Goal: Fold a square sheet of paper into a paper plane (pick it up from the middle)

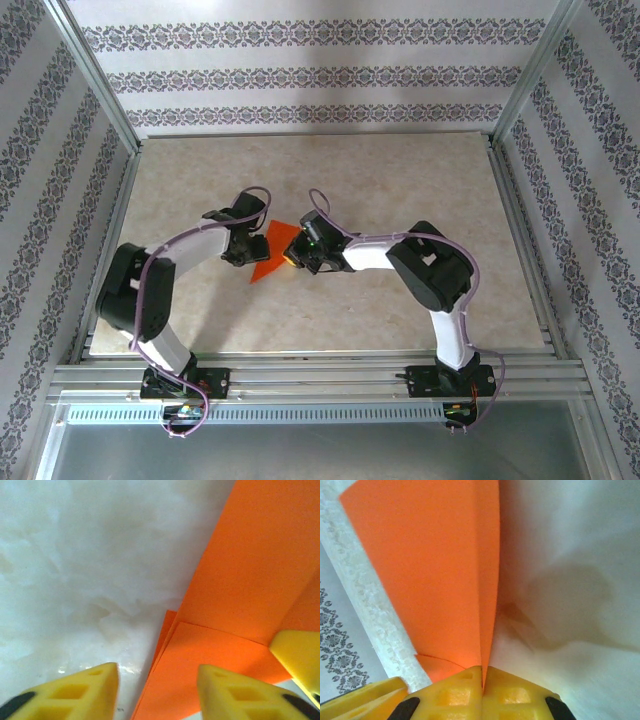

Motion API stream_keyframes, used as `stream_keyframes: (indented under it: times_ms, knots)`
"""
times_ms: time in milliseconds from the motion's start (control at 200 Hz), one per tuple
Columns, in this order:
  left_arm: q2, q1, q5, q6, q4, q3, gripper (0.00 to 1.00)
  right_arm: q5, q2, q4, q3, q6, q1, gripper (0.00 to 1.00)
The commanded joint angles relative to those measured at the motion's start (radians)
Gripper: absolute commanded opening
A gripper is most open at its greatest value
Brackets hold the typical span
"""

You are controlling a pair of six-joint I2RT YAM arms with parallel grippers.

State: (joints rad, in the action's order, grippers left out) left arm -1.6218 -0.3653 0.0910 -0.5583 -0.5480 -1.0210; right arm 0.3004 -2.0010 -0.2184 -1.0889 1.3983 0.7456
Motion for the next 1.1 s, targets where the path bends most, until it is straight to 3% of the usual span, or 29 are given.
stream_keyframes:
  times_ms: [0,265,535,715,1094]
  knots:
    - [0.089,0.010,0.060,0.011,0.064,0.026,0.52,-0.057,0.114,0.027,0.065,-0.052,-0.020,0.04]
    - [0.200,-0.044,0.157,0.056,0.253,0.123,0.63,-0.130,0.349,0.068,0.290,-0.059,-0.069,0.04]
    - [0.229,-0.229,0.151,0.238,0.473,0.204,0.81,-0.153,0.468,0.088,0.409,0.001,-0.096,0.04]
    - [0.204,-0.323,0.150,0.390,0.619,0.270,0.81,-0.159,0.499,0.096,0.424,0.034,-0.112,0.04]
    - [0.065,-0.389,0.260,0.740,0.866,0.327,0.74,-0.142,0.533,0.103,0.440,0.114,-0.141,0.06]
